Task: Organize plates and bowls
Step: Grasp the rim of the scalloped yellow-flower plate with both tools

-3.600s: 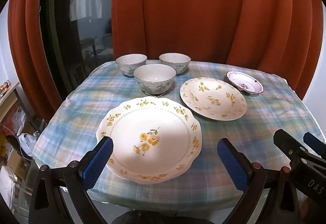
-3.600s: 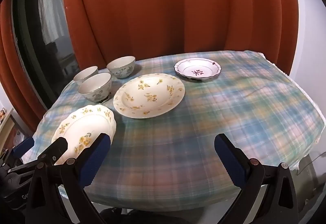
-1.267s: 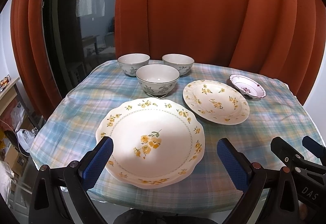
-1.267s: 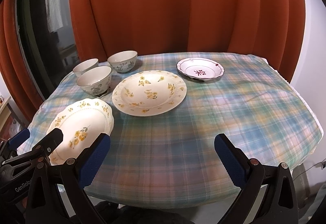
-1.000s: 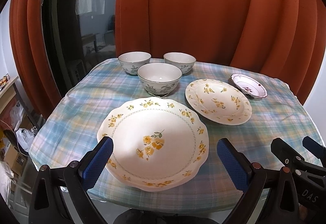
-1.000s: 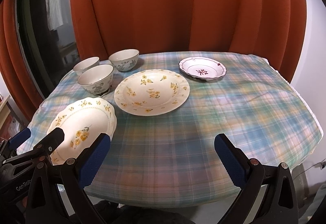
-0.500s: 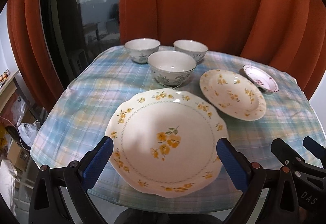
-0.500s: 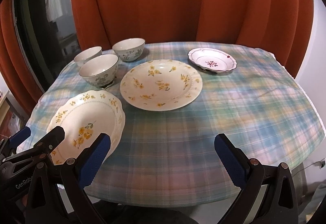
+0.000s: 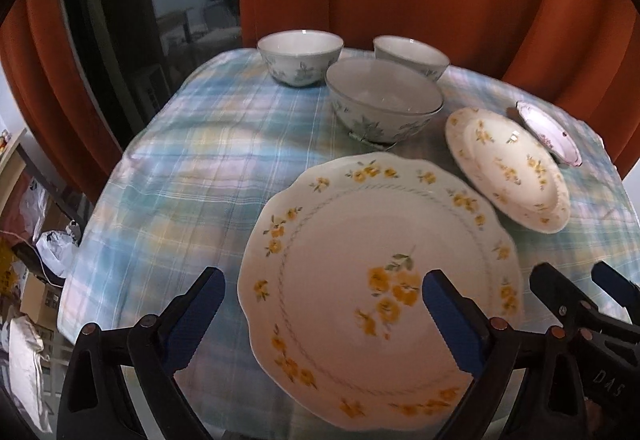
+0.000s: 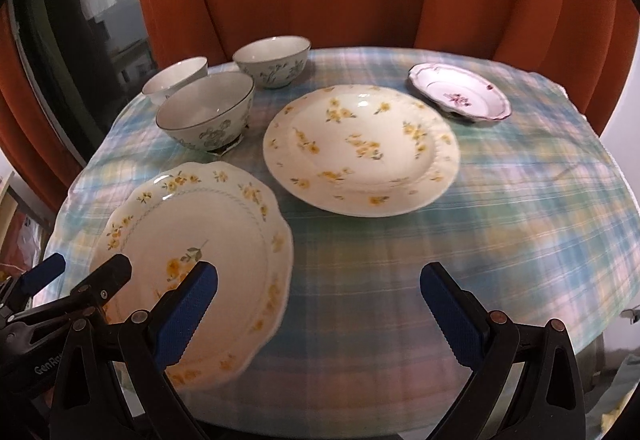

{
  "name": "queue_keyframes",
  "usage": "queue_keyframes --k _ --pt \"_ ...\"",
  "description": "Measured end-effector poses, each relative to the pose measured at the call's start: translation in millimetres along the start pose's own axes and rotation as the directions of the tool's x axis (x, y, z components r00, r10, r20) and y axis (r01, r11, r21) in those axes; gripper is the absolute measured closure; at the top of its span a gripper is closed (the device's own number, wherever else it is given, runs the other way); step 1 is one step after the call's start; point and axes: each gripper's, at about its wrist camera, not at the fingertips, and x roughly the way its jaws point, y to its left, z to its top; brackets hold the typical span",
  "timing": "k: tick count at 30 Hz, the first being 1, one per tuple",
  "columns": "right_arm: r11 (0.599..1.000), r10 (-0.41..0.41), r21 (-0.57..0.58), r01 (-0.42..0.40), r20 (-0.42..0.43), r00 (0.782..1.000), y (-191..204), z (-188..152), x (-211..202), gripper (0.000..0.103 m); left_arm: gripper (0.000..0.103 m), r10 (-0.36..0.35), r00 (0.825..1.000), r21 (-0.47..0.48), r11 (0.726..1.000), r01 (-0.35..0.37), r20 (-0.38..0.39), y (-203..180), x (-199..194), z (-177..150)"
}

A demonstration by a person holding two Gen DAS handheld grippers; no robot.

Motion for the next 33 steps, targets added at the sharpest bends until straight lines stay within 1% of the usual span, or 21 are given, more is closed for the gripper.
queue_keyframes --k 3,5,7,9,12,13,14,16,17,18,20,24,27,30,33 --pt "1.0 0.005 0.014 -0.004 -0.032 0.999 9.3 5.0 16.0 0.005 0.007 0.006 0.999 0.018 1.0 -0.005 -0.054 10.1 17.5 4.9" --pt "1.0 0.004 0.023 -0.003 -0.072 0.997 17.7 6.9 29.7 0.007 0.008 0.012 0.997 0.025 1.0 -0.01 -0.081 16.9 28.0 7.7" --pt "1.0 0.012 0.027 -0.009 -0.101 0.995 25.1 8.1 40.3 0.009 0.008 0.008 0.994 0.031 1.0 -0.005 -0.106 22.6 37.9 10.7" --pt "1.0 0.001 0.029 0.003 -0.122 0.993 31.3 9.3 47.7 0.01 0.009 -0.001 0.991 0.035 0.999 0.006 -0.13 27.6 46.6 12.6" --pt "0.999 -0.016 0.037 0.022 -0.154 0.988 39.0 9.3 59.6 0.01 0.015 -0.021 0.987 0.054 0.998 0.03 -0.161 30.9 55.8 15.6" --pt "0.999 -0.019 0.042 0.027 -0.164 0.986 40.9 8.8 63.1 0.011 0.019 -0.028 0.985 0.061 0.997 0.039 -0.169 31.0 58.4 17.0" --pt "0.999 -0.019 0.047 0.028 -0.171 0.985 42.4 8.0 65.7 0.013 0.023 -0.048 0.982 0.073 0.995 0.062 -0.184 30.3 62.0 17.7" --pt "0.998 -0.026 0.053 0.037 -0.19 0.981 46.5 6.7 72.2 0.022 0.029 -0.085 0.974 0.098 0.989 0.108 -0.209 27.6 67.6 17.9" --pt "0.998 -0.027 0.058 0.04 -0.201 0.979 48.1 6.2 75.4 0.029 0.029 -0.106 0.97 0.122 0.983 0.135 -0.216 24.3 68.2 18.3" --pt "0.996 -0.047 0.061 0.062 -0.211 0.976 49.2 5.9 78.5 0.031 0.029 -0.113 0.97 0.141 0.979 0.145 -0.216 22.4 67.9 18.2" --pt "0.993 -0.072 0.08 0.092 -0.223 0.972 49.4 5.6 81.8 0.033 0.03 -0.12 0.968 0.178 0.971 0.16 -0.219 19.0 68.9 19.8" --pt "0.986 -0.089 0.114 0.119 -0.241 0.966 49.1 6.7 85.9 0.033 0.03 -0.156 0.957 0.164 0.966 0.199 -0.243 22.0 74.0 23.7" --pt "0.983 -0.094 0.132 0.13 -0.252 0.963 47.9 8.1 87.3 0.033 0.03 -0.16 0.954 0.162 0.965 0.205 -0.255 22.8 74.7 25.2" --pt "0.978 -0.097 0.153 0.144 -0.28 0.955 48.3 9.5 88.1 0.034 0.031 -0.153 0.952 0.153 0.968 0.199 -0.265 26.2 77.5 29.5" --pt "0.982 -0.097 0.129 0.14 -0.298 0.95 54.0 7.8 84.3 0.036 0.031 -0.143 0.949 0.149 0.97 0.19 -0.281 27.7 75.7 31.0"
